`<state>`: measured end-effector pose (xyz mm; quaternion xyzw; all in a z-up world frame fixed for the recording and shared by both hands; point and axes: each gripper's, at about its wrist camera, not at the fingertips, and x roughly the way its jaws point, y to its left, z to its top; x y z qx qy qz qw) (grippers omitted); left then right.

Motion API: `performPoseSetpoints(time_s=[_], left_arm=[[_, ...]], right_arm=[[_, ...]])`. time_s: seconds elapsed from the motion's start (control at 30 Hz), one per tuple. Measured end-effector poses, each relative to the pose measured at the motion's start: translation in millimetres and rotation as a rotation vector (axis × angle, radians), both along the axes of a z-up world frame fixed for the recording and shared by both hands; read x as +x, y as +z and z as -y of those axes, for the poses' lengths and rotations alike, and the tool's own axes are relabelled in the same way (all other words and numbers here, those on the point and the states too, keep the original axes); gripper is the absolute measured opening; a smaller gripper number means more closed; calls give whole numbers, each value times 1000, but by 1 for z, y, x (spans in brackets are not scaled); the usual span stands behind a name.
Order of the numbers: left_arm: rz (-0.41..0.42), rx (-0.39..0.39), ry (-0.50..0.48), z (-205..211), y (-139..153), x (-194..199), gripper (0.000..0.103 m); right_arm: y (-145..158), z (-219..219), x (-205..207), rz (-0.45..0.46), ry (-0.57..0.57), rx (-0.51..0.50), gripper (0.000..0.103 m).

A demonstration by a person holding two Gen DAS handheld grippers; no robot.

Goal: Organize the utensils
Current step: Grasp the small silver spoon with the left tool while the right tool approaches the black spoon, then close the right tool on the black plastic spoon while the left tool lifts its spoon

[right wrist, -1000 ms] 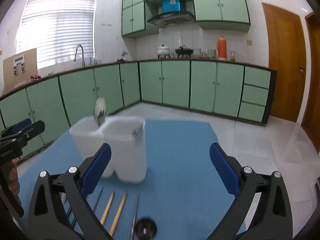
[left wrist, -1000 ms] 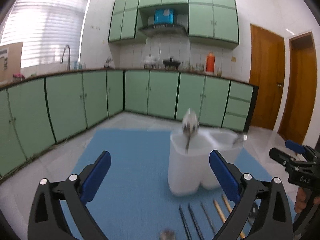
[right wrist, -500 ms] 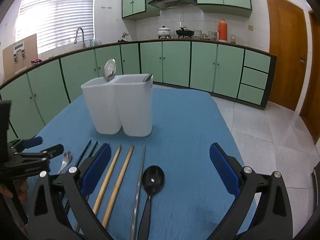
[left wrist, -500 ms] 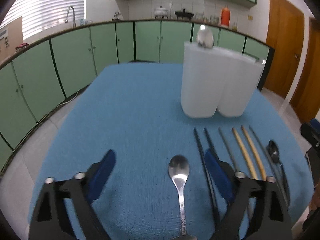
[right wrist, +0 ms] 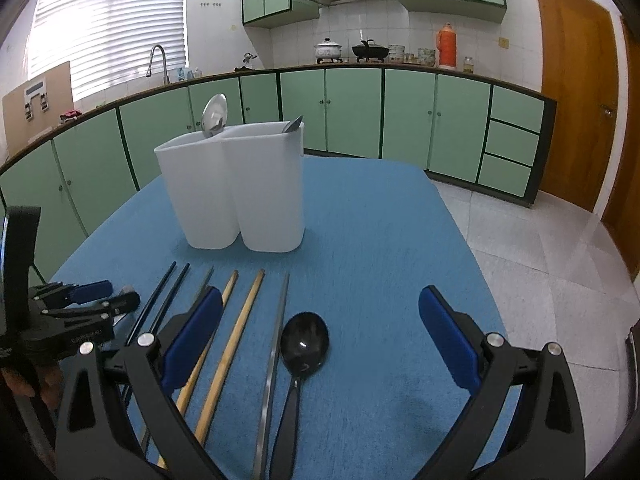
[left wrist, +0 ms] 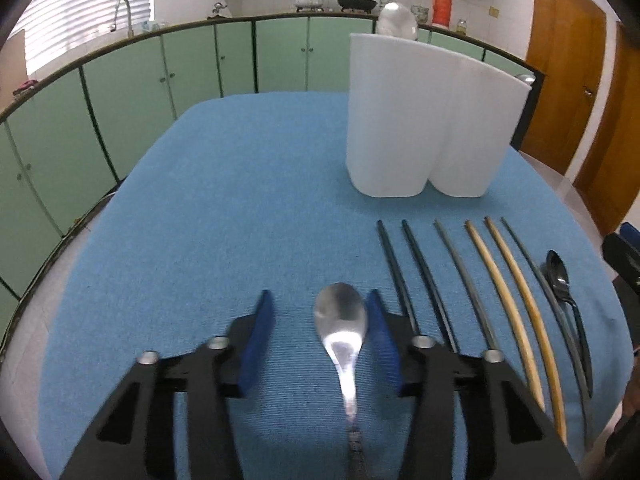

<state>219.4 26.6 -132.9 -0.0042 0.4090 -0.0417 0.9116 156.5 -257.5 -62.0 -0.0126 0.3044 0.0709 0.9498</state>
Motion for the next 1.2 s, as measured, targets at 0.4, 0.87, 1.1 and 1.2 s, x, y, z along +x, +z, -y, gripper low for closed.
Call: performPoseSetpoints(time_s=[0.4,0.87,1.1,1.2], left_arm=[[49,-36,4,-5,14,-5,26],[86,-23,-3,-3,19,-5,26],[90,-23,-8,-2,17,-4,26],[93,-26,-9,-2,18,-3,26]], right_arm=[[-21,-8,15,-143,18,-39,65],[-38,-10,32,-233,14,-38,52],[-40,-9,36,-244,18,-20,39],[-41,-10,36,-252,25,-23,34]])
